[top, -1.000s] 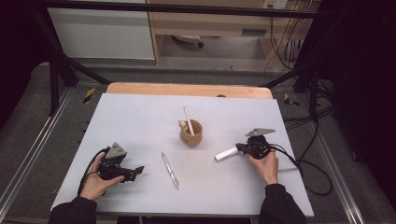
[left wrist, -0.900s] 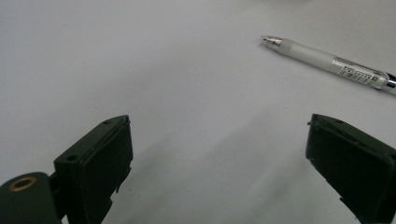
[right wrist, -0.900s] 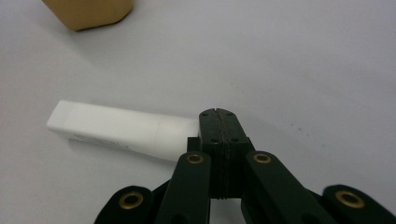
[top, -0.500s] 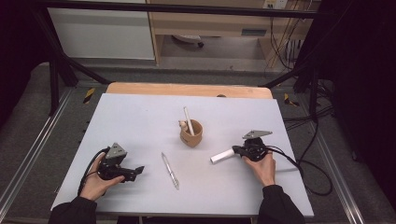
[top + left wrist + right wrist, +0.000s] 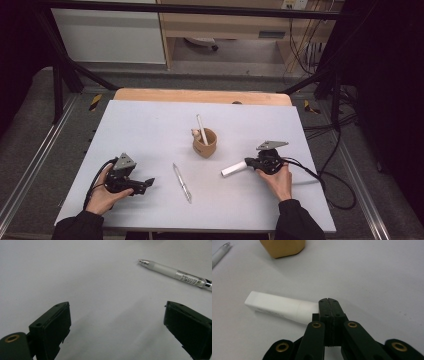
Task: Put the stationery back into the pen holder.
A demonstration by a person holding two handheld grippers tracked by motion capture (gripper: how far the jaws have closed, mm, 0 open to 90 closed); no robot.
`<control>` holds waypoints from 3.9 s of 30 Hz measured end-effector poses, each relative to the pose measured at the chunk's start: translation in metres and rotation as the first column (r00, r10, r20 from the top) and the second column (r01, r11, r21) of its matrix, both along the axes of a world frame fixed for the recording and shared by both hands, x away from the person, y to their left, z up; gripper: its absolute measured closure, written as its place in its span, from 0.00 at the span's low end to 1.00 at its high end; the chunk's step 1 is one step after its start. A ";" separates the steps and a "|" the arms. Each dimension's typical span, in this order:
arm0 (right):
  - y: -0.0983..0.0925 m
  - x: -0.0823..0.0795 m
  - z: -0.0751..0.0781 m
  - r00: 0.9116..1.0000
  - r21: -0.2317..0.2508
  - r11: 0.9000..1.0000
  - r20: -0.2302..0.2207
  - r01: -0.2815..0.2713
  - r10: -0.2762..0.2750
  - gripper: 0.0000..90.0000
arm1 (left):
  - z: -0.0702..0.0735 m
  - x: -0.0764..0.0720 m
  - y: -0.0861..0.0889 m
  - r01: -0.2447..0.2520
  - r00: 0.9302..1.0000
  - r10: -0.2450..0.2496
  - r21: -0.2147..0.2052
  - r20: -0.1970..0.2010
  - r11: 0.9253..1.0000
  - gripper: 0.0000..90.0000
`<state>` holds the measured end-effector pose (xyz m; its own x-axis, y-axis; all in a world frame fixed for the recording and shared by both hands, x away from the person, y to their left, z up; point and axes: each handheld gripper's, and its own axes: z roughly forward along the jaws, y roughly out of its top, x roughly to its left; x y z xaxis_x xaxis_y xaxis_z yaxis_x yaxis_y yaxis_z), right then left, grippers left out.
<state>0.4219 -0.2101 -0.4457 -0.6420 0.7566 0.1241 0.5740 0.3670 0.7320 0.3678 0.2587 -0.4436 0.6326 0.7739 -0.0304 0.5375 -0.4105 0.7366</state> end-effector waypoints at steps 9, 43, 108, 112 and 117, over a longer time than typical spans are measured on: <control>0.010 -0.001 0.000 1.000 -0.008 1.000 0.002 -0.023 0.023 1.00 | 0.000 0.000 -0.001 0.003 1.000 -0.003 0.000 0.002 1.000 0.08; -0.035 -0.029 0.014 0.998 0.059 0.998 0.047 0.026 -0.028 0.21 | 0.014 0.000 -0.026 0.055 0.998 -0.055 -0.017 -0.012 0.998 0.04; -0.056 -0.049 0.001 0.999 -0.021 0.999 -0.008 -0.038 0.038 0.01 | 0.032 0.047 -0.239 0.334 0.941 -0.320 0.139 -0.110 0.932 0.26; -0.056 -0.049 0.001 0.999 -0.019 0.999 -0.012 -0.039 0.039 0.01 | 0.028 0.049 -0.250 0.353 0.934 -0.336 0.167 -0.126 0.920 0.34; -0.056 -0.049 0.001 0.999 -0.020 0.999 -0.013 -0.040 0.040 0.01 | 0.024 0.053 -0.260 0.375 0.924 -0.350 0.183 -0.155 0.909 0.44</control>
<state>0.3730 -0.2657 -0.4446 -0.6705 0.7326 0.1167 0.5674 0.4050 0.7170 0.4209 -0.0013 -0.4191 0.8722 0.4890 0.0136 0.3996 -0.7283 0.5566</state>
